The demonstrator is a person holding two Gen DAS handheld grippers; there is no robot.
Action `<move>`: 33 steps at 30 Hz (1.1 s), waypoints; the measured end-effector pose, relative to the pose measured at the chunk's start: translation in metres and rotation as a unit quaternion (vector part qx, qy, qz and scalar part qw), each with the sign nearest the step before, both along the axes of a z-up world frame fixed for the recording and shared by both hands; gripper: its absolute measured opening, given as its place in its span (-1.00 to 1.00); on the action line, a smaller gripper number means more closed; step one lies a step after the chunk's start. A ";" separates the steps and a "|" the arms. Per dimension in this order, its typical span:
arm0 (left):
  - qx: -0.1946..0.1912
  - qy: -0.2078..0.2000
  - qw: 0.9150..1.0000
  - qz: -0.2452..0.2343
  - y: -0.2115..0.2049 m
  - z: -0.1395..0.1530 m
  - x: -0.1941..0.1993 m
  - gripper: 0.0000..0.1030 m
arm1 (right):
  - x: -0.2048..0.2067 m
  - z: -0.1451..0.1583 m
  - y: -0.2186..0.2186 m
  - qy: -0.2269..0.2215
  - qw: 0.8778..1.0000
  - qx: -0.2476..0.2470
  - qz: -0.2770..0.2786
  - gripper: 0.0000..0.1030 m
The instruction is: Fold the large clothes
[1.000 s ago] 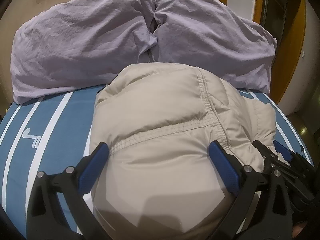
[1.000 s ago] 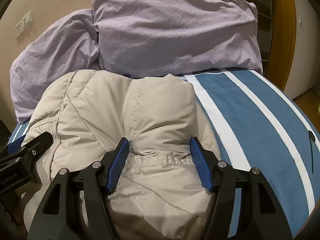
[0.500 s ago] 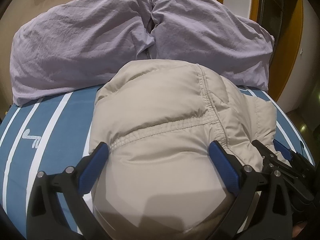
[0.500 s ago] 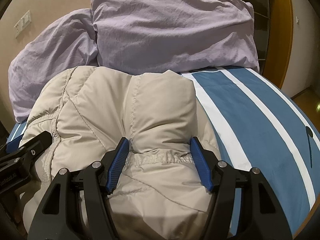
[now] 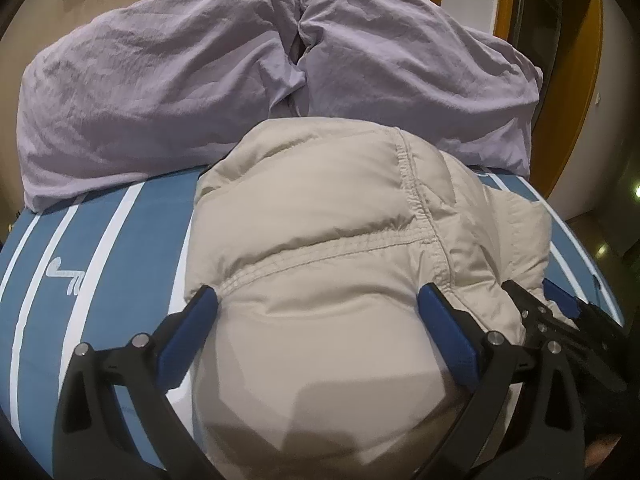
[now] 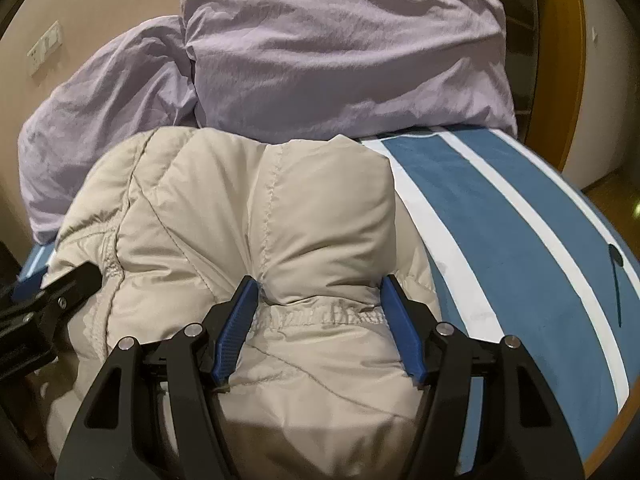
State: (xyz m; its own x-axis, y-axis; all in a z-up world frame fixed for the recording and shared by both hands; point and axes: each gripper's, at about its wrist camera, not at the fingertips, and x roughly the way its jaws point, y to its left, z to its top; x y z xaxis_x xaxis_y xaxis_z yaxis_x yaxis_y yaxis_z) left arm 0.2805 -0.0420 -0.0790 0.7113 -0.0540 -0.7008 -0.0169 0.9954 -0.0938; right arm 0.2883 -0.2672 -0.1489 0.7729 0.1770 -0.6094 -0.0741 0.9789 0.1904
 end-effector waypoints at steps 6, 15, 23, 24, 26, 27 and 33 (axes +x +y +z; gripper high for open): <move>-0.046 0.022 0.999 0.005 0.027 0.011 -0.004 0.93 | 0.015 0.019 -0.031 0.037 0.998 0.043 -0.007 0.78; -0.108 0.065 0.991 0.035 0.075 0.010 0.003 0.93 | 0.062 0.002 -0.067 0.162 0.969 0.177 0.053 0.97; -0.187 0.106 0.976 0.026 0.096 -0.007 0.014 0.95 | 0.087 -0.023 -0.067 0.257 0.929 0.248 0.096 0.97; -0.196 0.109 0.974 0.026 0.097 -0.010 0.015 0.95 | 0.089 -0.026 -0.066 0.265 0.925 0.254 0.100 0.97; -0.216 0.117 0.969 0.025 0.100 -0.016 0.017 0.96 | 0.092 -0.029 -0.064 0.277 0.918 0.264 0.108 0.97; -0.227 0.120 0.966 0.024 0.102 -0.019 0.018 0.97 | 0.094 -0.030 -0.063 0.282 0.915 0.266 0.111 0.97; -0.282 0.135 0.949 0.022 0.109 -0.033 0.029 0.97 | 0.100 -0.036 -0.057 0.302 0.902 0.281 0.131 0.97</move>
